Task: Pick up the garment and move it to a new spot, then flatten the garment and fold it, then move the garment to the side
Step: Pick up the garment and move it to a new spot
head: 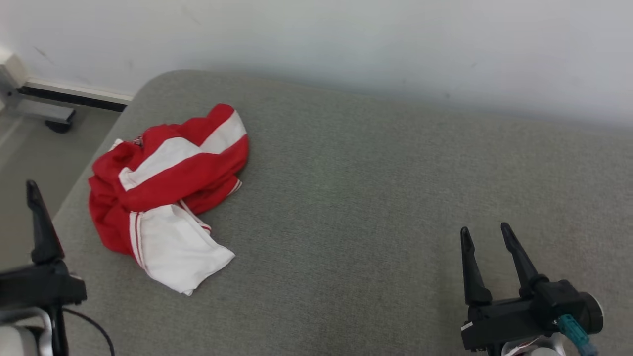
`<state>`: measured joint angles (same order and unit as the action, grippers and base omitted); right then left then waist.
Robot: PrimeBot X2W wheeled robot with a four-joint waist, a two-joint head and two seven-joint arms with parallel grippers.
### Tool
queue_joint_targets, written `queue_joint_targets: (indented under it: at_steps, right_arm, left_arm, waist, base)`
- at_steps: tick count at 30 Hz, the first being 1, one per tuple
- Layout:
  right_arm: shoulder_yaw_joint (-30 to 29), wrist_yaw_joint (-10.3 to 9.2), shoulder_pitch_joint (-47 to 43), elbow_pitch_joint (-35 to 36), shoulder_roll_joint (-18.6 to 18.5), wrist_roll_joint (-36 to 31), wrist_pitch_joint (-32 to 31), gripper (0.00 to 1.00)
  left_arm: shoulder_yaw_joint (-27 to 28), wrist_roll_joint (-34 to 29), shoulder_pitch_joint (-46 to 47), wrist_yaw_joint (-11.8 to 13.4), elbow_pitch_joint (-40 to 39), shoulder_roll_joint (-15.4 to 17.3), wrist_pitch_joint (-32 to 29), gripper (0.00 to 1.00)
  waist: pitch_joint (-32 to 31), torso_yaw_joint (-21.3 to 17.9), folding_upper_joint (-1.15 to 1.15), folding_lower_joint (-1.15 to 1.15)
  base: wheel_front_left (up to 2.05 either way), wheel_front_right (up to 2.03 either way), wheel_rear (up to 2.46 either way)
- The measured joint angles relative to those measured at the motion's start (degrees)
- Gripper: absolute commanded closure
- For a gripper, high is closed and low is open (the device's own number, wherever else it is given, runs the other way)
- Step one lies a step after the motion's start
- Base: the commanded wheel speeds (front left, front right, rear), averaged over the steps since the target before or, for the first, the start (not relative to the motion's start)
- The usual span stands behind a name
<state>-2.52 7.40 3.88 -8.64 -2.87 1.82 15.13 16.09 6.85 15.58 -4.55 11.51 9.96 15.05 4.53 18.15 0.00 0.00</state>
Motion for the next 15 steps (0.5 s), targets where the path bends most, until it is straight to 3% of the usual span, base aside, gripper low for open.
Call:
queue_joint_targets:
  at_steps: [7,15]
  right_arm:
    - [-1.2,0.03,2.6,1.5,0.0,-1.4,0.0,0.0]
    - [-2.0,0.05,3.6,2.6,-0.1,-1.9,0.0,0.0]
  left_arm:
    - [1.5,2.7,9.0,-2.0,5.2,4.3,0.0,0.0]
    - [1.4,6.4,16.3,-2.6,15.0,9.1,0.0,0.0]
  waist:
    - [5.2,-5.4,0.0,0.01]
    - [10.9,-11.3,0.0,0.01]
  base:
    - [0.0,0.0,0.0]
    - [0.0,0.0,0.0]
